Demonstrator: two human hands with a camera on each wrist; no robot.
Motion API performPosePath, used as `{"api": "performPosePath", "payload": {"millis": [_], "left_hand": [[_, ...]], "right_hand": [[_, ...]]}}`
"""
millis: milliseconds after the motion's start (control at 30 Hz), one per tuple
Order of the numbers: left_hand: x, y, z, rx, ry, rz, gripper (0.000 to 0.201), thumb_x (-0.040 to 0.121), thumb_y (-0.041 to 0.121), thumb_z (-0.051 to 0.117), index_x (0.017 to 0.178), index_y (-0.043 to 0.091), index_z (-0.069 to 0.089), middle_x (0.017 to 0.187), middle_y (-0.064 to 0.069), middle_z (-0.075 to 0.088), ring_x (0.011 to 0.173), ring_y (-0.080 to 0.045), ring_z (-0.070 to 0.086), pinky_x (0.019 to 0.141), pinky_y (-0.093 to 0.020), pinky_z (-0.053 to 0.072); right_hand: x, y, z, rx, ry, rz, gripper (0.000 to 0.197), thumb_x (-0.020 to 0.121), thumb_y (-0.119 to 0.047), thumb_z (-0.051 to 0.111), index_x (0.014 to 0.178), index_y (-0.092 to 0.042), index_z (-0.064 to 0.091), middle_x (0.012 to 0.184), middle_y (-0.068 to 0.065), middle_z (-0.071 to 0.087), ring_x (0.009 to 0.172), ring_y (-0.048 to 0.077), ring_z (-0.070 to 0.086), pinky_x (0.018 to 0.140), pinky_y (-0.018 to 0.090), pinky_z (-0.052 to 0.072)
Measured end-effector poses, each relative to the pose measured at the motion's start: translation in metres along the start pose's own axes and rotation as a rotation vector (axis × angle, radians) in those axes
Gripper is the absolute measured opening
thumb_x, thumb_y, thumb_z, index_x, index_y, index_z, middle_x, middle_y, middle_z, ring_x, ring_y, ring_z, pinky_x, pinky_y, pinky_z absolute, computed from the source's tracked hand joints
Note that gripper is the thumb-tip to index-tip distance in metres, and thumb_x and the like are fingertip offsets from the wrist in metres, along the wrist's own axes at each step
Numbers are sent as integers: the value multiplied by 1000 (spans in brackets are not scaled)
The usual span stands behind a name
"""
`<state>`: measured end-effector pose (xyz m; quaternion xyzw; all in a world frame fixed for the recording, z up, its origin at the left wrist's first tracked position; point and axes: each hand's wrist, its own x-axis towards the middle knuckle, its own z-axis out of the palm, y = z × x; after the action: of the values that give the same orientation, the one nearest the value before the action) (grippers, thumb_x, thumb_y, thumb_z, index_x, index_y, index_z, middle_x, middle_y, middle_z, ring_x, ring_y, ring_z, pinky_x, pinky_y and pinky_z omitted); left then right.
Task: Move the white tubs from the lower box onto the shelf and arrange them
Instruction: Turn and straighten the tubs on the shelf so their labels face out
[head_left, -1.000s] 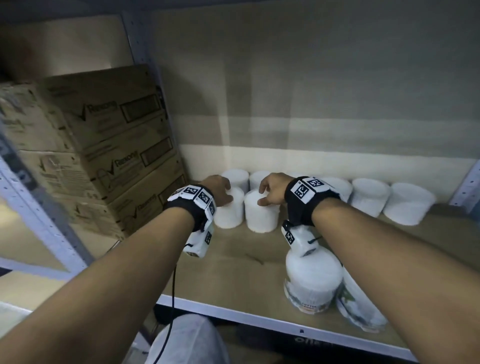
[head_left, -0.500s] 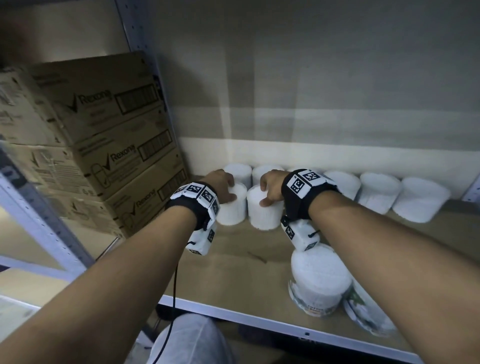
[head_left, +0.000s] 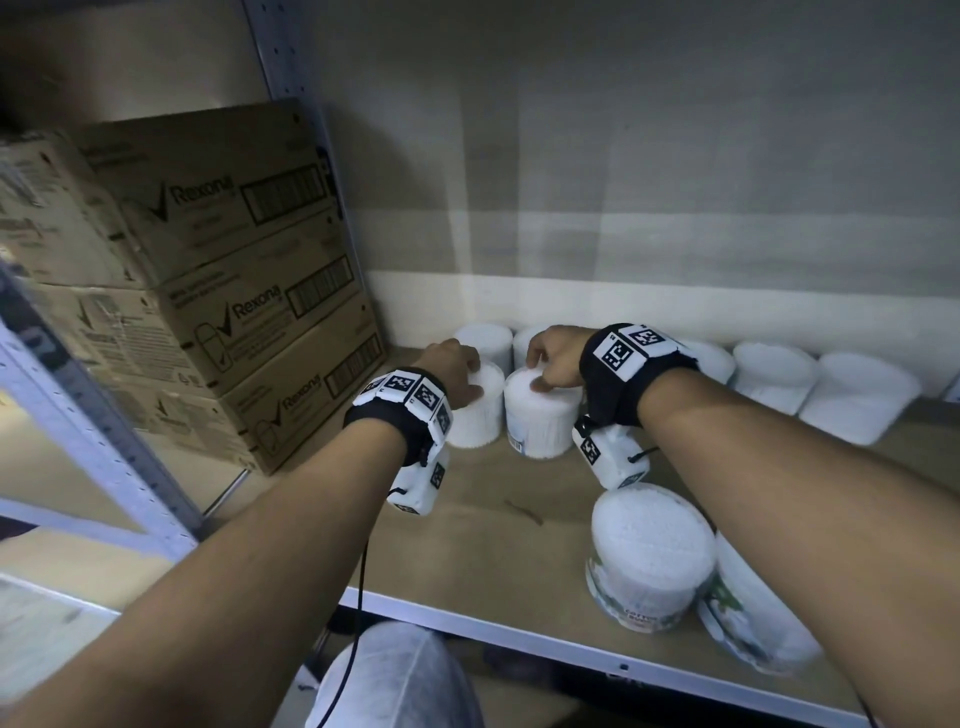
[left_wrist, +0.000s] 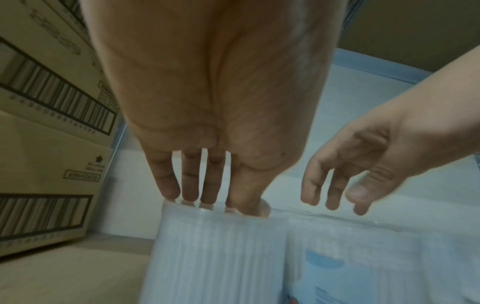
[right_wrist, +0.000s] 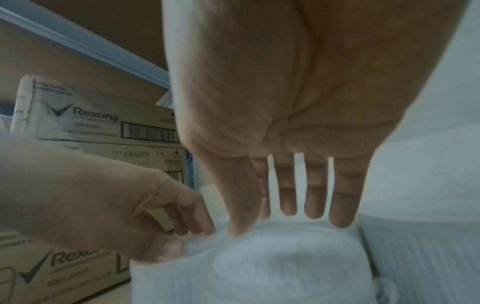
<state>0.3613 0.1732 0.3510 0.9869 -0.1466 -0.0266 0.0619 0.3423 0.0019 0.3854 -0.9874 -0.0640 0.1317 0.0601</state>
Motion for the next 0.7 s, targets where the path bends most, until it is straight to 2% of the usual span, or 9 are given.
{"api": "performPosePath", "payload": {"millis": [133,333,467,600,700], "left_hand": [[0,-1,0,-6,-3,1,41,88,29,60,126,15,52,131,-11,49,121,-30,47,99,-36,40],[0,-1,1,-17,8,3,40,87,29,61,124,16,54,131,-10,49,121,-29,47,99,-36,40],[1,-2,2,-21,14,0,39,88,29,61,124,16,54,132,-9,49,122,-28,46,100,-35,40],[0,-1,1,-17,14,2,40,88,29,60,125,17,53,133,-9,48,123,-28,46,100,-36,39],[-1,0,2,-10,16,3,40,89,29,59,127,17,52,133,-9,48,123,-29,46,100,-37,39]], "right_hand": [[7,-1,7,-106,-48,52,63,83,-48,64,133,-16,46,136,6,51,123,27,50,94,34,39],[8,-4,6,-195,-52,41,67,76,-52,69,129,-20,46,134,3,50,117,28,52,84,34,38],[7,-3,7,-192,-54,19,64,77,-36,74,132,-21,45,138,1,47,121,27,51,98,36,42],[3,-2,6,-148,-71,-6,60,81,-8,70,135,-20,47,136,2,49,113,24,52,85,27,40],[2,-5,4,-136,-71,-37,59,79,0,67,132,-21,51,136,2,50,115,23,52,84,25,41]]}}
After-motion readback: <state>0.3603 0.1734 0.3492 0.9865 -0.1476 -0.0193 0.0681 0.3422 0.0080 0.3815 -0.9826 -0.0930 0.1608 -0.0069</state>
